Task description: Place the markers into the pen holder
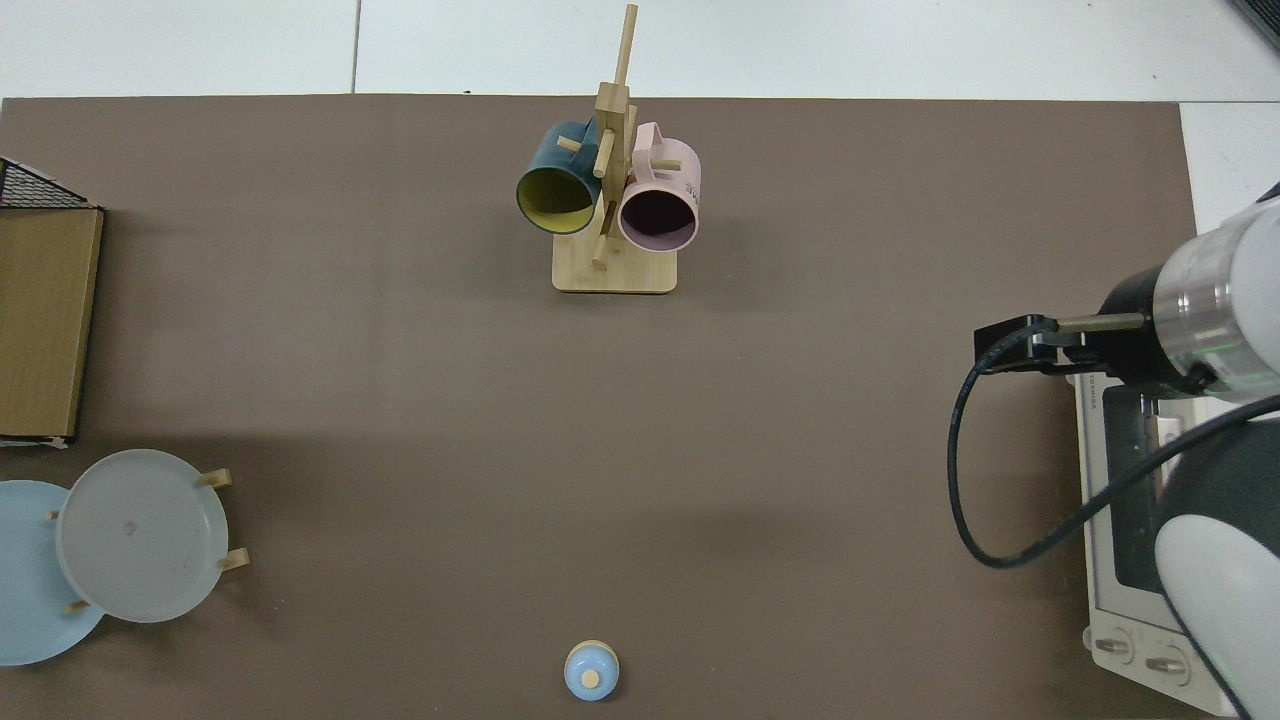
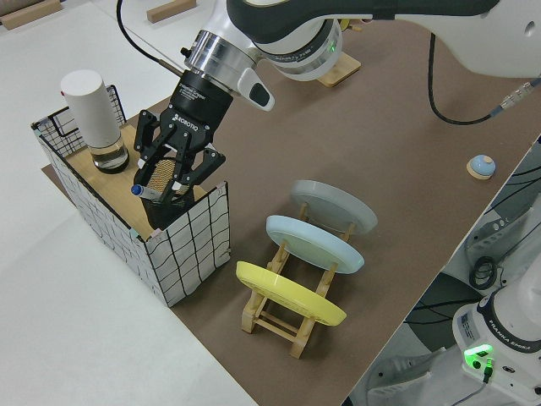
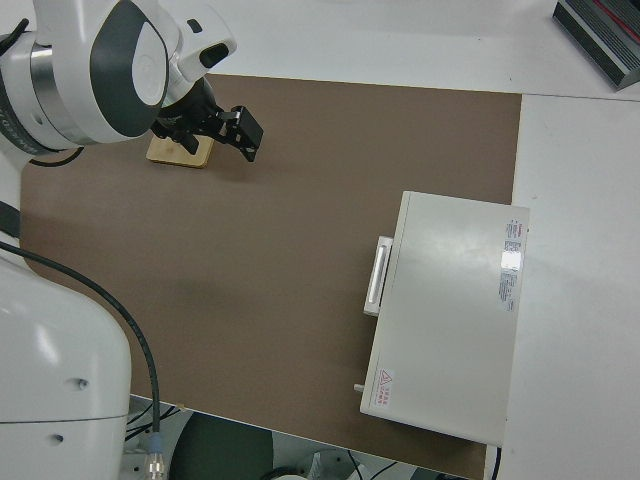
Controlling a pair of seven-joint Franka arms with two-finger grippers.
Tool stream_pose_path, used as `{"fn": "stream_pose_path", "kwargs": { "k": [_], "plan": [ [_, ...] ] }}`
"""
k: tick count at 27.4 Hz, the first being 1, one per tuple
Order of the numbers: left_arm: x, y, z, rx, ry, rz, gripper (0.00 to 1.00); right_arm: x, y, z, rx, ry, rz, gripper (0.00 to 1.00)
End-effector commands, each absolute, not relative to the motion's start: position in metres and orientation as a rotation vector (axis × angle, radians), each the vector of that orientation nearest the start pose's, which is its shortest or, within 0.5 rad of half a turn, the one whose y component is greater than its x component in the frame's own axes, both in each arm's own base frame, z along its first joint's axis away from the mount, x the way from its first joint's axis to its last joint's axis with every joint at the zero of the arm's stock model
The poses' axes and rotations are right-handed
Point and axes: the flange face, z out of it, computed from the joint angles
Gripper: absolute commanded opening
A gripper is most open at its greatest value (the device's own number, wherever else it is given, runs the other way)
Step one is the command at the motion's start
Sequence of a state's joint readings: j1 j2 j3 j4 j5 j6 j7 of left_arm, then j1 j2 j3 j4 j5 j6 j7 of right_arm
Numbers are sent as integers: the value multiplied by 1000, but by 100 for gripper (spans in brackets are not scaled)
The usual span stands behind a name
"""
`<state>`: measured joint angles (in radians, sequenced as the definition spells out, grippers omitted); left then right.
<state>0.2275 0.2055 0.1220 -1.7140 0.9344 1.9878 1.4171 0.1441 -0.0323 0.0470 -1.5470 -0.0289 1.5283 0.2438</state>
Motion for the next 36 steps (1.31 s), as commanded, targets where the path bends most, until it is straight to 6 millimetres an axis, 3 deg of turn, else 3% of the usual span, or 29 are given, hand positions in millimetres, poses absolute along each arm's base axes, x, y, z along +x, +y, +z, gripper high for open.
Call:
{"fn": "stream_pose_path", "kwargs": {
  "k": [1, 7, 12, 14, 19, 26, 31, 36],
  "plan": [
    [580, 258, 509, -1809, 1582, 796, 60, 525, 95, 652, -3159, 65, -28, 100],
    [581, 253, 537, -1807, 1552, 766, 70, 525, 95, 652, -3159, 65, -28, 100],
    [583, 234, 577, -1841, 1515, 704, 86, 525, 95, 652, -3159, 65, -28, 100],
    [581, 227, 590, -1870, 1508, 655, 99, 525, 95, 652, -3159, 65, -28, 100],
    [571, 200, 627, -1950, 1506, 469, 100, 525, 95, 652, -3159, 65, -28, 100],
    [555, 147, 655, -2095, 1476, 328, 100, 525, 95, 652, -3159, 65, -28, 100],
    [546, 121, 651, -2328, 1363, 243, 100, 525, 95, 652, -3159, 65, -28, 100],
    [533, 89, 660, -2502, 1225, 148, 100, 525, 95, 652, -3159, 65, -28, 100]
  ]
}}
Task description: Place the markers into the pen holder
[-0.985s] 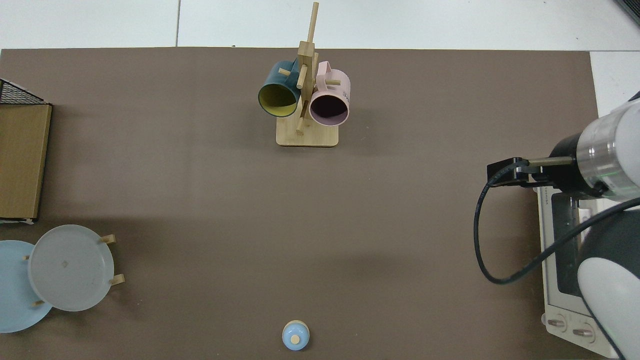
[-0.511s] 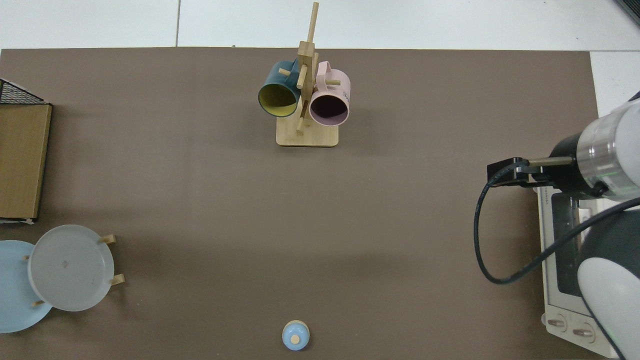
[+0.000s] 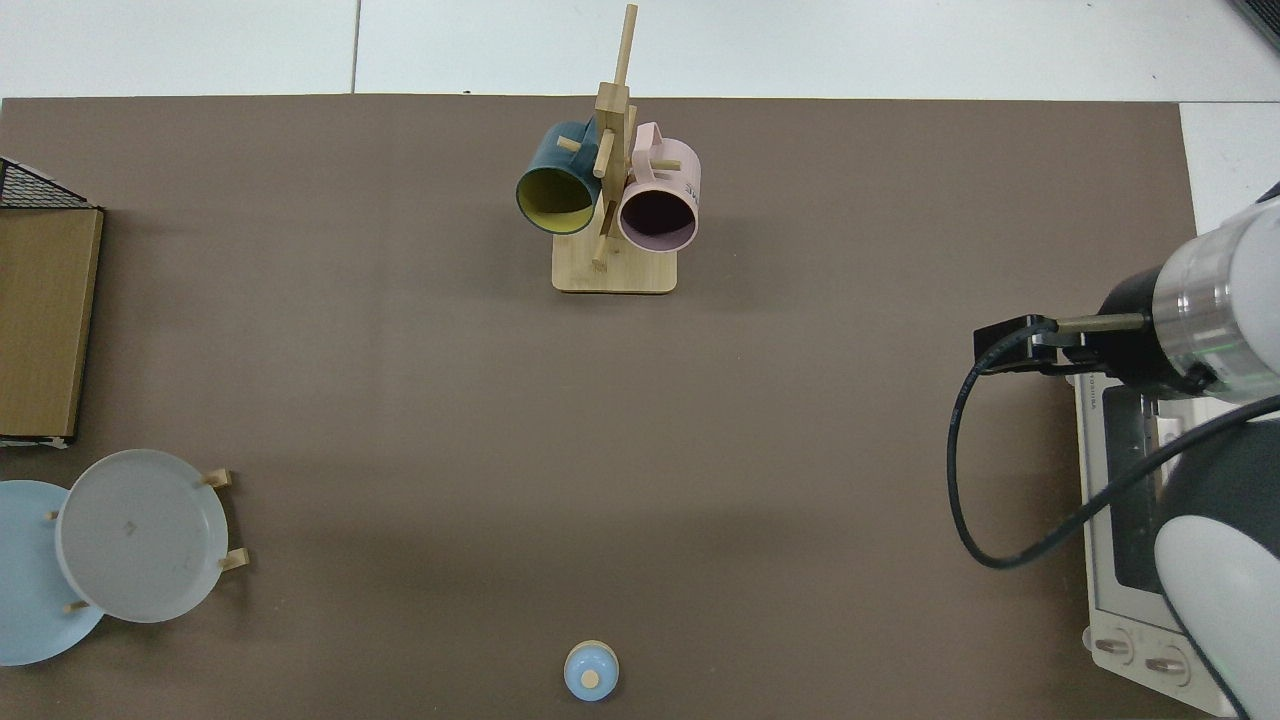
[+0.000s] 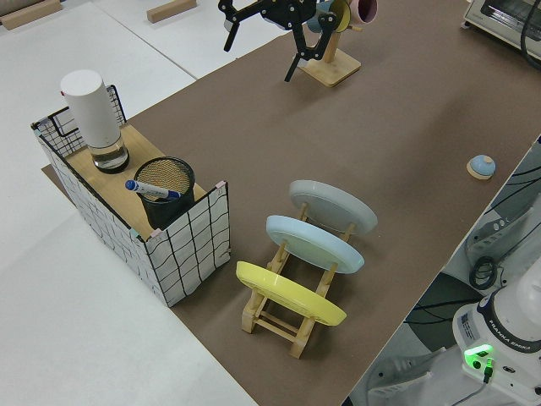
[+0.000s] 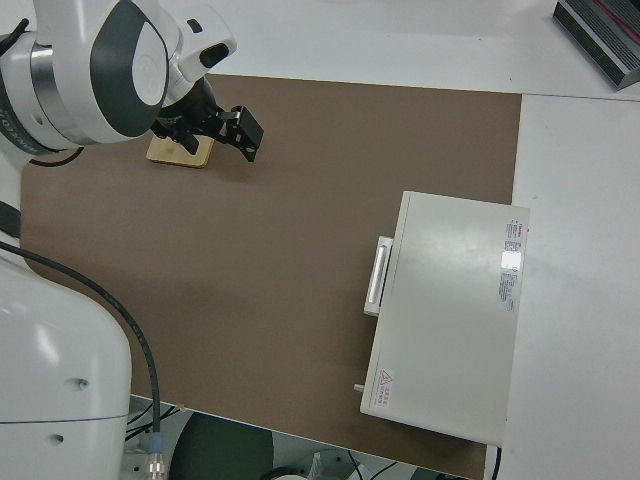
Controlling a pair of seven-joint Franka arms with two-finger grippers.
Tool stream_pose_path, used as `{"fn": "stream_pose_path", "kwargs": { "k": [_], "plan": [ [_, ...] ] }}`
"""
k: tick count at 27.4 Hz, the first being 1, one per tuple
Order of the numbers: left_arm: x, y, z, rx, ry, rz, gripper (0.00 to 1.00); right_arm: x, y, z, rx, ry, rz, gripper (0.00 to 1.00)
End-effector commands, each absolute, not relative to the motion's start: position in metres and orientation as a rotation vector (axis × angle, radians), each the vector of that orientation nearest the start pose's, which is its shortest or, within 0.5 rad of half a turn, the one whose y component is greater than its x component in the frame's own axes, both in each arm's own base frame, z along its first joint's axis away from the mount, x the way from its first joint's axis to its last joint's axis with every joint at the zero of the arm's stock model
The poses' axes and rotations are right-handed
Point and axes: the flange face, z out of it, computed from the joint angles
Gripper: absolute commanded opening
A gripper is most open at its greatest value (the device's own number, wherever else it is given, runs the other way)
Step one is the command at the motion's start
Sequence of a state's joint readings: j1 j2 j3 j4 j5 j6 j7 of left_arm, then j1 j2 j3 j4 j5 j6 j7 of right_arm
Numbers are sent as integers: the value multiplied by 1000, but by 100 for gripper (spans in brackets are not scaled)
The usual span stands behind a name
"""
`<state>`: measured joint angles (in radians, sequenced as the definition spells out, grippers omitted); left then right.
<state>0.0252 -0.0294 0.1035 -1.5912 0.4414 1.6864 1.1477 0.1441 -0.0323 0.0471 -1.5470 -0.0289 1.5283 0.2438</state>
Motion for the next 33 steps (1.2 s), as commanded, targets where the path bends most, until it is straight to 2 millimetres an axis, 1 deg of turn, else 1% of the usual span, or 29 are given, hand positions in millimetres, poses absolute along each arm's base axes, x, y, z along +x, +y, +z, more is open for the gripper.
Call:
{"fn": "stream_pose_path", "kwargs": {
  "k": [1, 2, 4, 5, 8, 11, 14, 16, 18, 20, 23, 26, 29, 30, 33],
  "plan": [
    [531, 85, 661, -2537, 1196, 137, 100, 525, 95, 652, -3159, 65, -28, 100],
    [528, 79, 661, -2579, 1162, 127, 100, 525, 95, 652, -3159, 65, -28, 100],
    [524, 58, 663, -2644, 1113, 105, 100, 525, 95, 652, -3159, 65, -28, 100],
    [522, 52, 664, -2672, 1075, 97, 100, 525, 95, 652, -3159, 65, -28, 100],
    [520, 25, 661, -2770, 945, 78, 100, 525, 95, 652, -3159, 65, -28, 100],
    [519, 6, 659, -2887, 848, 34, 100, 525, 95, 652, -3159, 65, -28, 100],
    [517, -8, 661, -2972, 744, 4, 100, 525, 95, 652, -3159, 65, -28, 100],
    [515, -16, 659, -3013, 655, 15, 100, 525, 95, 652, -3159, 65, -28, 100],
    [513, -30, 658, -3055, 582, 30, 100, 525, 95, 652, -3159, 65, -28, 100],
    [512, -34, 658, -3097, 500, 34, 100, 525, 95, 652, -3159, 65, -28, 100],
    [511, -38, 658, -3149, 430, 38, 100, 526, 94, 652, -3159, 65, -28, 100],
    [512, -37, 657, -3154, 406, 40, 100, 526, 93, 652, -3159, 69, -28, 100],
    [514, -31, 658, -3157, 386, 79, 100, 526, 93, 652, -3159, 69, -28, 100],
    [514, -30, 662, -3155, 384, 79, 100, 526, 94, 652, -3159, 67, -28, 100],
    [524, -32, 665, -3151, 385, 94, 100, 526, 94, 652, -3159, 67, -28, 100]
  ]
}}
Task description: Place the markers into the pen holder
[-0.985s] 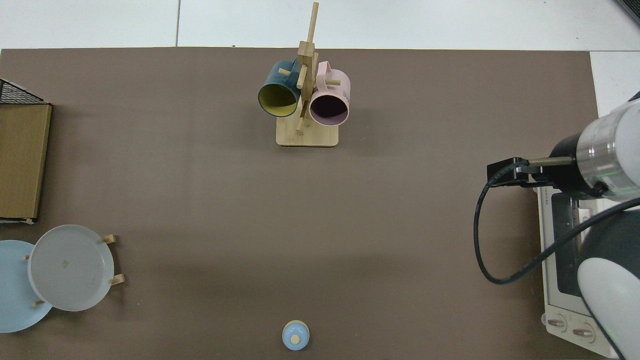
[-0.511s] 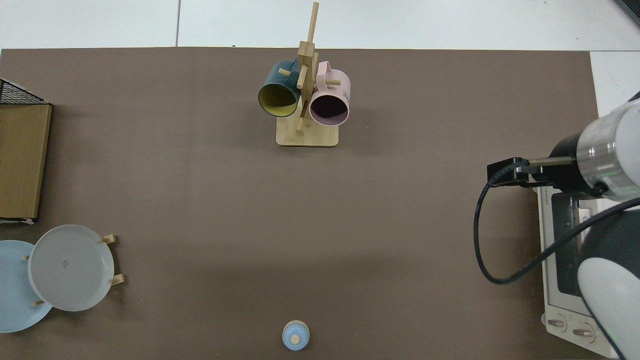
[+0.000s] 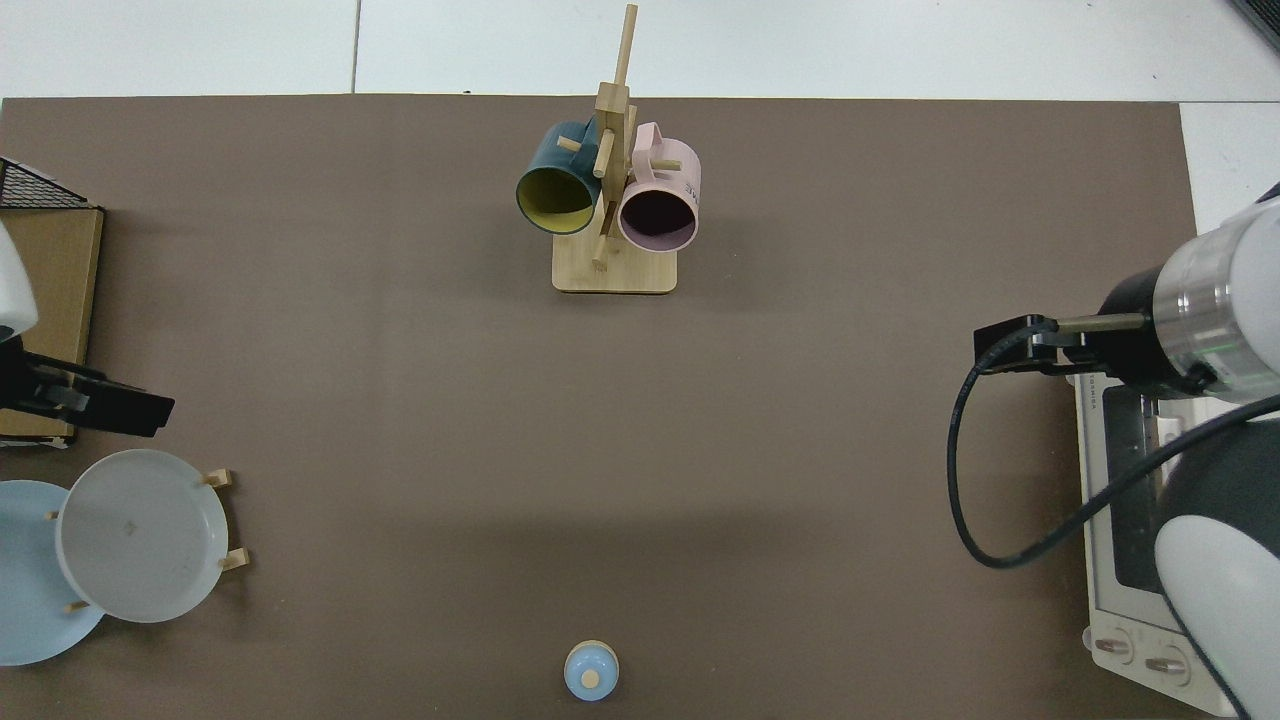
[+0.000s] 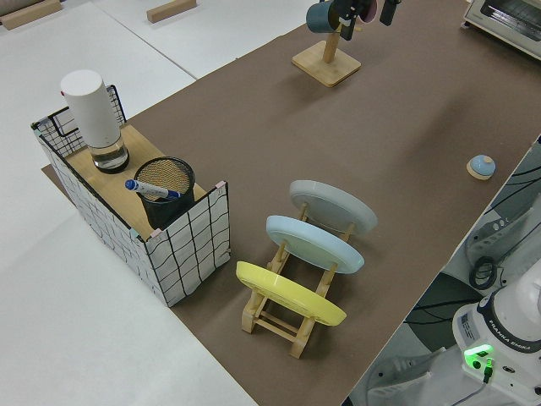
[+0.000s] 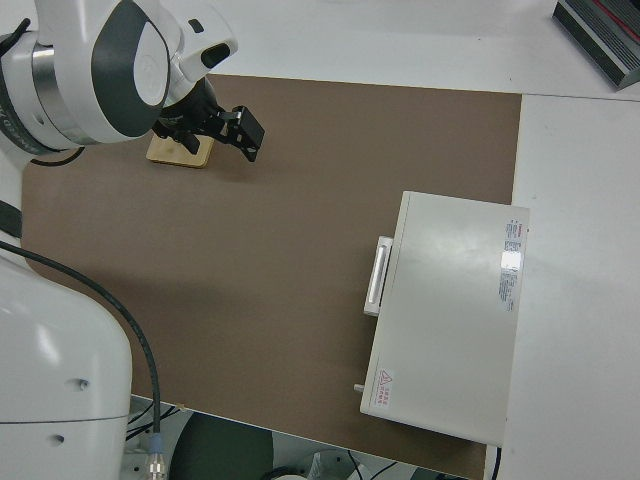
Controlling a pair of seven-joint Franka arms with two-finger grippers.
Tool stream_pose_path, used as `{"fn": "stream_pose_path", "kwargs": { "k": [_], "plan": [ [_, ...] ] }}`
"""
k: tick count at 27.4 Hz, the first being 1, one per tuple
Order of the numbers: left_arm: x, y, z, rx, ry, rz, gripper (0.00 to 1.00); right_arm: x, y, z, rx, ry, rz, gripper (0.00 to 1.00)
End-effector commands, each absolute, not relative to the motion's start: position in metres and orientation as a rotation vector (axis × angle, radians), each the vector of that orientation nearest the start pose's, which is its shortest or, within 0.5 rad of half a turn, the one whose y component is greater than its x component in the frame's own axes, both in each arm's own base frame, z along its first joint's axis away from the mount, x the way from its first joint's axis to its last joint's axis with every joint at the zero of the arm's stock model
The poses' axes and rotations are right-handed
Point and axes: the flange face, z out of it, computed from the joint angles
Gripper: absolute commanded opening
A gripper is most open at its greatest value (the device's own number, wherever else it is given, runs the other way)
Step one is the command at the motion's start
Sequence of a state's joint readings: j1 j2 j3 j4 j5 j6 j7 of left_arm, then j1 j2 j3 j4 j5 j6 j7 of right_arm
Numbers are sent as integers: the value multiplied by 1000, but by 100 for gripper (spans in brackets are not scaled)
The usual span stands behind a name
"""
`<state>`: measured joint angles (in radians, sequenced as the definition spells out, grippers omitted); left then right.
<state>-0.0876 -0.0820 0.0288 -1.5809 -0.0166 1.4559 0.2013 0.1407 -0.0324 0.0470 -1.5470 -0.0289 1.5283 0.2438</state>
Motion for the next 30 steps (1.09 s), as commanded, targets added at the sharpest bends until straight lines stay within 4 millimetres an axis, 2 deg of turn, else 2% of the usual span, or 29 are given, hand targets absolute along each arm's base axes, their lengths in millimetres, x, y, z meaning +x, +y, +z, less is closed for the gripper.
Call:
{"fn": "stream_pose_path", "kwargs": {
  "k": [1, 8, 13, 30],
  "plan": [
    [524, -32, 667, -3149, 385, 94, 100, 525, 95, 652, -3159, 62, -28, 100],
    [528, -30, 665, -3145, 381, 107, 100, 526, 94, 652, -3159, 67, -28, 100],
    [533, -24, 675, -3144, 369, 97, 100, 526, 93, 652, -3159, 67, -28, 100],
    [536, -16, 673, -3130, 359, 91, 100, 526, 93, 652, -3159, 69, -28, 100]
  ]
}}
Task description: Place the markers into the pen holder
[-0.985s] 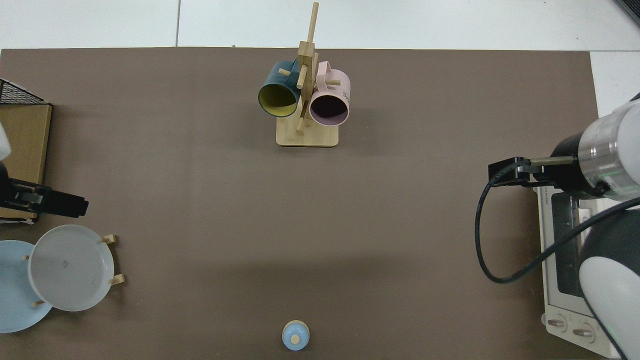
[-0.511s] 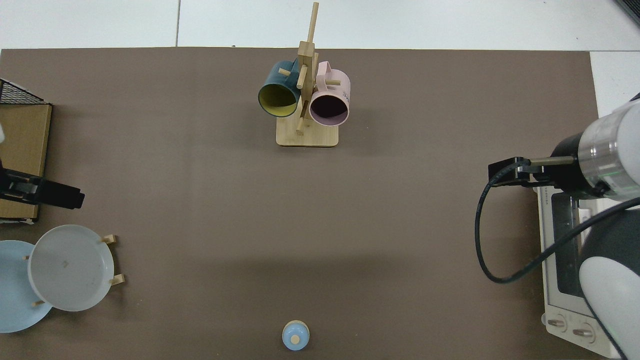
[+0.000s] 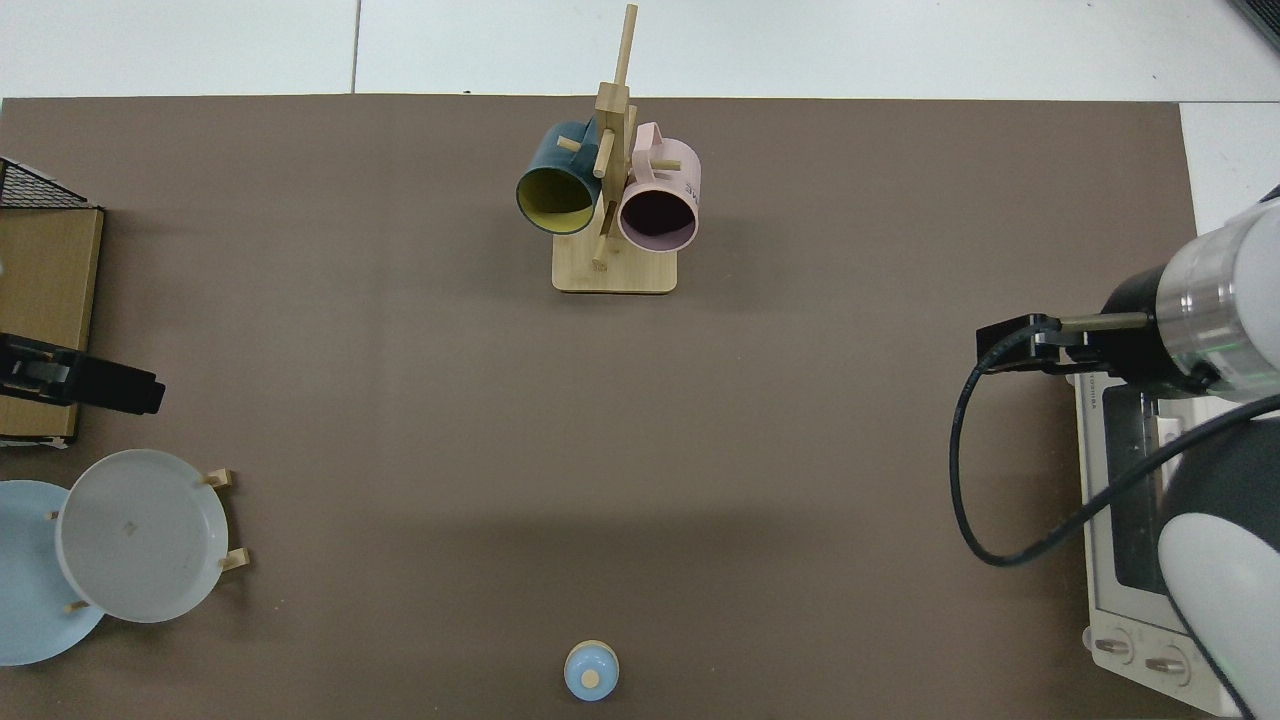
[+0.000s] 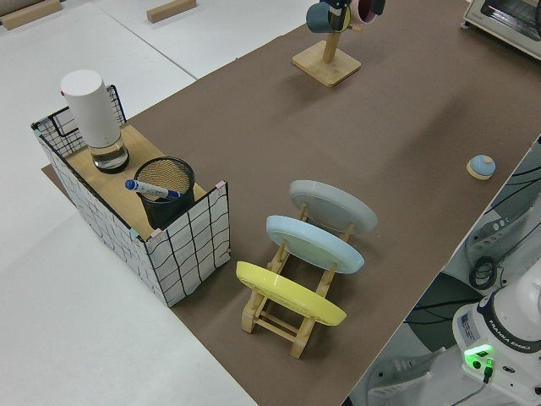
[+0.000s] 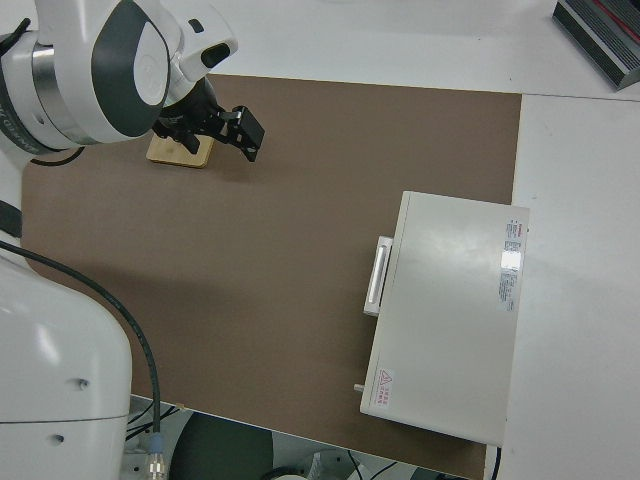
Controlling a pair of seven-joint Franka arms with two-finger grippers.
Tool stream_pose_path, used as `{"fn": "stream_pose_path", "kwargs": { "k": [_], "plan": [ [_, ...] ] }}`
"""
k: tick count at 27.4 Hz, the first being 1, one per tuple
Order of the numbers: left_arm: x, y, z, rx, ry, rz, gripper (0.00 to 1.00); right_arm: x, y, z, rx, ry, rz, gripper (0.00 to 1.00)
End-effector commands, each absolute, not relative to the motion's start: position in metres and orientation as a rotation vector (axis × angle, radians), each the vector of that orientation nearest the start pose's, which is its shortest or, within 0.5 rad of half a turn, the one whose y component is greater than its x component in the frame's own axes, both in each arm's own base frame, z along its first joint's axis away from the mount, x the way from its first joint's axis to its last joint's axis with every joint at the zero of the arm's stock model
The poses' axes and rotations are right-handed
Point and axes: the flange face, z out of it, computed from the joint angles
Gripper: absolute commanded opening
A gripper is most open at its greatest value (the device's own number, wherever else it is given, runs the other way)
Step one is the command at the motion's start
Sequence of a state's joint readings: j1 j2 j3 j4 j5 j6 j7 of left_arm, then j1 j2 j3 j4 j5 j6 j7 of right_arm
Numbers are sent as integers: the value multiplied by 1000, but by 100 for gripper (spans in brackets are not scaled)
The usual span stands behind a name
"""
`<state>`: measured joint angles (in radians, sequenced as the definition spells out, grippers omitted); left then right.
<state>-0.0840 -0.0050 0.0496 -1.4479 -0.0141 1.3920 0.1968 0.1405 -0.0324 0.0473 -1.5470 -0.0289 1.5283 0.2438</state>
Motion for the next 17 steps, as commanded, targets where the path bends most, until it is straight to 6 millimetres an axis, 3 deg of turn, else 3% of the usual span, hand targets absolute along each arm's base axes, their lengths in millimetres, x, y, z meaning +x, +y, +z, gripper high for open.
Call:
{"fn": "stream_pose_path", "kwargs": {
  "k": [1, 17],
  "plan": [
    [537, -14, 674, -3131, 354, 86, 100, 526, 93, 652, -3159, 69, -28, 100],
    [545, -25, 676, -3121, 398, -22, 100, 526, 93, 652, -3159, 69, -28, 100]
  ]
}}
